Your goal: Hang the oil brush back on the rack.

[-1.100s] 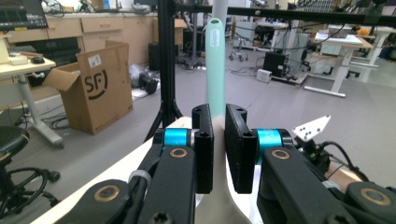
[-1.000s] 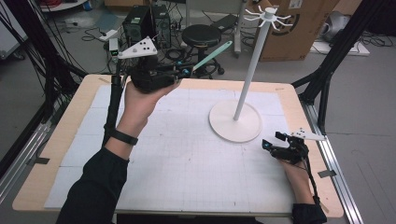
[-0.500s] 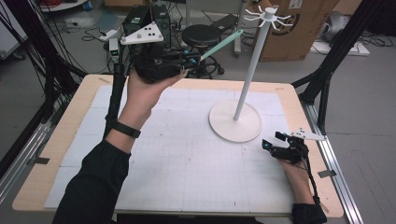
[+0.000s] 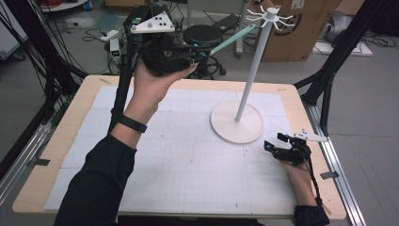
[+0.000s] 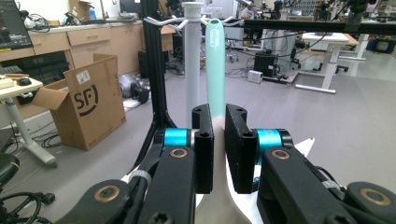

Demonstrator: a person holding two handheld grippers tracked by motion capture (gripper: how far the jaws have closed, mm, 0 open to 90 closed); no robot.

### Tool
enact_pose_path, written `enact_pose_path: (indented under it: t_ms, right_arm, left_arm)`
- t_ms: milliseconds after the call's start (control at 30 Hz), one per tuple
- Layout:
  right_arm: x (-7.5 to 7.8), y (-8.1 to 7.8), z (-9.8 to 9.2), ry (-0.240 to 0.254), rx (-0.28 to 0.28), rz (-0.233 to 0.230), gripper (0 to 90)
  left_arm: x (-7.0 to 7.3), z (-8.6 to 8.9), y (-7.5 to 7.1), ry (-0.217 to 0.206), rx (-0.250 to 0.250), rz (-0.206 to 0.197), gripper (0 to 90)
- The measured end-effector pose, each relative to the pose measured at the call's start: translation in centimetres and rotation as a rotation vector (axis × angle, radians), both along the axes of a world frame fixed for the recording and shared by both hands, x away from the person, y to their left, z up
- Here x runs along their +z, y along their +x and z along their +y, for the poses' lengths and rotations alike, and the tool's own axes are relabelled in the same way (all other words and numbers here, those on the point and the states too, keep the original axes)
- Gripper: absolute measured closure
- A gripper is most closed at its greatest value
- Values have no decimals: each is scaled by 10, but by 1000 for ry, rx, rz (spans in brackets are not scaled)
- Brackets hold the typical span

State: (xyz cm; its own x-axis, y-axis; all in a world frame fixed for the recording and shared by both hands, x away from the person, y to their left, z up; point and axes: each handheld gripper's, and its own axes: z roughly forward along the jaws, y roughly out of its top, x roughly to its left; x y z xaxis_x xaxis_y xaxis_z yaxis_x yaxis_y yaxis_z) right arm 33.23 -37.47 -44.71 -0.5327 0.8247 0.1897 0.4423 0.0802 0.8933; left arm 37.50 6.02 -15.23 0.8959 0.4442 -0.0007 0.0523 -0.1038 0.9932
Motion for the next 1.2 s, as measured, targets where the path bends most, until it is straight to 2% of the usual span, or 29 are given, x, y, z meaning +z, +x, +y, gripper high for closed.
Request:
enact_pose_path:
  t_ms: [100, 300, 667, 867, 933, 1200]
  right_arm:
    - [0, 0, 0, 0, 1, -1, 177]
    - [0, 0, 0, 1, 1, 0, 178]
    - [0, 0, 0, -1, 2, 0, 178]
    - [0, 0, 0, -1, 2, -2, 178]
    - [0, 0, 0, 0, 4, -3, 178]
    - [0, 0, 0, 2, 3, -3, 178]
  left_arm:
    - [2, -3, 1, -5, -10, 8, 824]
    - [6, -10, 3, 14, -5, 0, 824]
    - [4, -14, 5, 23, -3, -1, 823]
    - [5, -15, 4, -2, -19, 1, 823]
    - [6, -16, 3, 17, -19, -6, 823]
    - [5, -22, 3, 40, -15, -13, 823]
